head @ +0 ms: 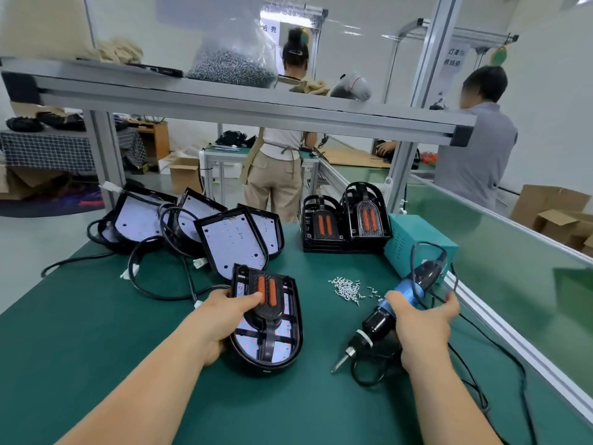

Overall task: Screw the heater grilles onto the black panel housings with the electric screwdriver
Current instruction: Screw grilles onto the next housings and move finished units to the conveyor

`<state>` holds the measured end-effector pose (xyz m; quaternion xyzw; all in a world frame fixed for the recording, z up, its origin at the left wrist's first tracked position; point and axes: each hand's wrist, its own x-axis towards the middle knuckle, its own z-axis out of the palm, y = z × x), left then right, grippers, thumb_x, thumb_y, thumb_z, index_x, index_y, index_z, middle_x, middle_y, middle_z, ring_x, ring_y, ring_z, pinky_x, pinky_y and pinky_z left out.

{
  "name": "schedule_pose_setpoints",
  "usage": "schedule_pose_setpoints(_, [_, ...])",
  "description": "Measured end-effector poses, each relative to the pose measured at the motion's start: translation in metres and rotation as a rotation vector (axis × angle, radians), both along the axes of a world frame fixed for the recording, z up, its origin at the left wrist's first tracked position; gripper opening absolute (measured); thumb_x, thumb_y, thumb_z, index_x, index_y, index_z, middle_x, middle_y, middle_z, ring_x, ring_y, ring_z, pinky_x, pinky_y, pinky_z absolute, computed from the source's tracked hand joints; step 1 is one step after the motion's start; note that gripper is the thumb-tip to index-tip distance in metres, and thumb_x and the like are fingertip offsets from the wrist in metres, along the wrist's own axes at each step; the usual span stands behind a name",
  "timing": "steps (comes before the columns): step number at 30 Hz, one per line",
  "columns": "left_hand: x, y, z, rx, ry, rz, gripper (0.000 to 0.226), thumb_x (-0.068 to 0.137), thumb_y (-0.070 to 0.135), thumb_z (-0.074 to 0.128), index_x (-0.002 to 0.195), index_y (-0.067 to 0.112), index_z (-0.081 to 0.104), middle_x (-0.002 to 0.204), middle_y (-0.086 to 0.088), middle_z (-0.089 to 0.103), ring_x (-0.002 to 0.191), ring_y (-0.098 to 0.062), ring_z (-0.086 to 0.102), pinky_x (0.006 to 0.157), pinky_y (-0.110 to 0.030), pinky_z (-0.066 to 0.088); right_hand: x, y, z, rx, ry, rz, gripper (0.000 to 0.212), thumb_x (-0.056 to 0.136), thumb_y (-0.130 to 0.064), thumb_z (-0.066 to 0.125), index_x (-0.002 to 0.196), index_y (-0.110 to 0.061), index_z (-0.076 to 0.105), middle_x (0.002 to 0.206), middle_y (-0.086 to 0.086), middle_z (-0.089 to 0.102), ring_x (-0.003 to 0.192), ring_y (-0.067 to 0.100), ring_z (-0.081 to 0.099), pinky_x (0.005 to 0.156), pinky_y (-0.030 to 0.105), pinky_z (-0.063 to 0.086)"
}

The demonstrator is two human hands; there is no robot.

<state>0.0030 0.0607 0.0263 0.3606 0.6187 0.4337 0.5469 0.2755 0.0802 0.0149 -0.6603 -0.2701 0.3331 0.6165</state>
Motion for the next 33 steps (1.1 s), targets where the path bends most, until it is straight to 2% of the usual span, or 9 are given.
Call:
schedule_pose_setpoints(3, [-0.004,-0.002,0.002,-0.018,0.037,-0.006,0.024,0.093,0.029,0.067,0.111,0.013,0.07,0.095,-0.006,0.078,0.09,-0.026,0.075,0.084,-0.039,0.058,0.0,-0.006,0.008,0.1,0.414,-0.078,0.075,0.076,-0.029,0.071,0.142,-0.021,0.037,0.114,0.008,0.057,0.087,0.026,0.061,0.076,0.04,0.054])
schedule_pose_setpoints(6, [-0.008,-0.006,0.006,-0.005,0.077,-0.002,0.034,0.094,0.029,0.066,0.12,0.007,0.065,0.099,-0.008,0.077,0.088,-0.024,0.075,0.079,-0.038,0.059,0.003,-0.011,0.023,0.115,0.712,-0.102,0.016,0.083,-0.034,0.066,0.093,-0.023,0.06,0.082,-0.004,0.063,0.058,0.014,0.053,0.052,0.023,0.042])
schedule_pose_setpoints(11, [-0.01,-0.023,0.032,0.149,0.683,0.128,0.076,0.087,0.043,0.07,0.147,0.012,0.035,0.14,-0.014,0.05,0.125,-0.032,0.05,0.098,-0.038,0.042,0.013,-0.002,0.038,0.329,1.144,0.073,0.047,0.08,-0.054,0.073,0.096,-0.016,0.049,0.072,-0.003,0.056,0.051,0.012,0.052,0.059,0.024,0.044])
schedule_pose_setpoints(13, [0.005,-0.033,0.047,0.353,0.93,0.163,0.067,0.088,0.039,0.067,0.145,0.016,0.04,0.14,-0.01,0.048,0.129,-0.03,0.044,0.105,-0.039,0.034,0.013,0.003,0.041,0.402,1.164,0.154,0.056,0.078,-0.064,0.069,0.092,-0.013,0.049,0.067,-0.003,0.055,0.05,0.012,0.051,0.057,0.024,0.042])
schedule_pose_setpoints(16, [0.045,-0.036,0.071,0.605,0.887,0.008,0.045,0.092,0.036,0.061,0.135,0.025,0.052,0.121,0.01,0.056,0.122,-0.014,0.052,0.099,-0.026,0.034,0.006,0.008,0.041,0.482,1.159,0.224,0.064,0.075,-0.072,0.066,0.091,-0.012,0.05,0.067,-0.001,0.056,0.049,0.012,0.051,0.052,0.022,0.044])
schedule_pose_setpoints(20, [0.108,-0.01,0.086,0.564,0.837,-0.418,0.028,0.096,0.044,0.054,0.115,0.028,0.067,0.113,0.011,0.068,0.108,-0.01,0.061,0.094,-0.024,0.044,-0.009,0.011,0.041,0.507,1.037,0.22,0.062,0.079,-0.073,0.061,0.093,-0.013,0.05,0.065,0.002,0.056,0.049,0.014,0.053,0.051,0.024,0.048])
schedule_pose_setpoints(22, [0.131,0.004,0.087,0.481,0.828,-0.572,0.039,0.095,0.053,0.052,0.123,0.027,0.064,0.119,0.005,0.067,0.111,-0.015,0.06,0.093,-0.027,0.046,-0.016,0.013,0.04,0.487,0.953,0.232,0.064,0.073,-0.074,0.061,0.087,-0.012,0.051,0.063,0.002,0.055,0.049,0.015,0.055,0.049,0.024,0.05])
schedule_pose_setpoints(27, [0.148,0.025,0.081,0.379,0.85,-0.81,0.062,0.093,0.052,0.057,0.146,0.024,0.042,0.127,-0.005,0.061,0.114,-0.024,0.059,0.098,-0.037,0.049,-0.017,0.015,0.036,0.453,0.821,0.258,0.091,0.054,-0.074,0.066,0.118,-0.012,0.046,0.08,0.006,0.055,0.07,0.021,0.057,0.059,0.03,0.054])
schedule_pose_setpoints(33, [0.143,0.03,0.075,0.451,0.769,-0.78,0.028,0.093,0.037,0.063,0.099,0.009,0.063,0.083,-0.006,0.057,0.073,-0.018,0.051,0.068,-0.031,0.043,-0.016,0.017,0.037,0.42,0.669,0.315,0.095,0.057,-0.08,0.057,0.109,0.0,0.059,0.083,0.007,0.066,0.062,0.019,0.065,0.055,0.032,0.055])
